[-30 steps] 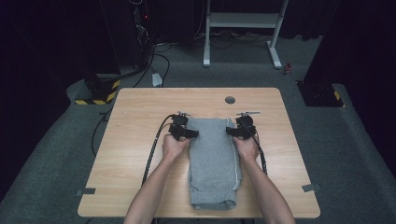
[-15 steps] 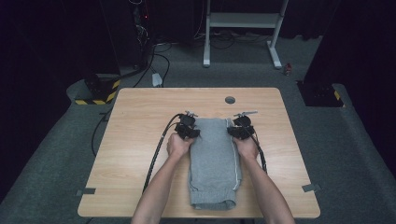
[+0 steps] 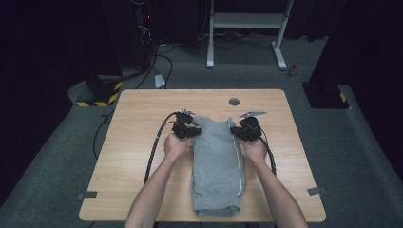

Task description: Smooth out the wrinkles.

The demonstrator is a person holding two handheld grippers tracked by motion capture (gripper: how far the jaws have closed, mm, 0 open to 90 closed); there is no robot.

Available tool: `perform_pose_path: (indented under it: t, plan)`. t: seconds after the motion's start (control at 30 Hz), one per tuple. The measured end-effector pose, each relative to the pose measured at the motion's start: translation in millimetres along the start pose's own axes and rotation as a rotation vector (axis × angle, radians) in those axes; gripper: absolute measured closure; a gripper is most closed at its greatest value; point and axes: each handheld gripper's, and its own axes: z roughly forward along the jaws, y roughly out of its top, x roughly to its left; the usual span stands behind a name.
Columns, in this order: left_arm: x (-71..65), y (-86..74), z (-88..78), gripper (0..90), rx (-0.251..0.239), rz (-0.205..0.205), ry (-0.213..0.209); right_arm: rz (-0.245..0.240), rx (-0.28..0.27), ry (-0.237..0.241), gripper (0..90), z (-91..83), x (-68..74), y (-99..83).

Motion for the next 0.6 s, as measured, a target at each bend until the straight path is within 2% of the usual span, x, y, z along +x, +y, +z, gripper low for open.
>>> perform_pose_path:
  t: [0.1,0.2,0.27,0.33,0.37,0.47,0.6]
  plan:
    - [0.6,3.0,-8.4,81.5,-0.030,-0.002,-0.016,-0.013,-0.015,0.000,85.5,-6.8,1.5,2.7]
    - [4.3,7.4,-15.3,81.6,-0.069,-0.035,-0.035,-0.018,-0.016,-0.005,85.6,-12.6,0.6,7.5]
    - [5.8,11.8,-16.9,81.6,-0.064,-0.020,-0.012,-0.017,-0.027,-0.011,85.6,-16.9,0.6,13.3]
    - [8.7,19.2,-19.6,81.6,-0.089,-0.038,-0.016,-0.021,-0.034,-0.012,85.7,-20.6,0.3,21.5]
    - [9.5,21.2,-20.2,81.7,-0.092,-0.035,-0.013,-0.031,-0.045,-0.021,85.7,-22.1,-0.2,26.8]
    - [12.7,36.9,-21.8,81.6,-0.110,-0.025,0.008,-0.017,-0.061,-0.028,85.7,-25.0,-3.4,39.1]
    - [15.1,54.0,-32.4,81.6,-0.172,-0.034,0.008,-0.015,-0.093,-0.027,85.9,-32.8,-7.4,59.3]
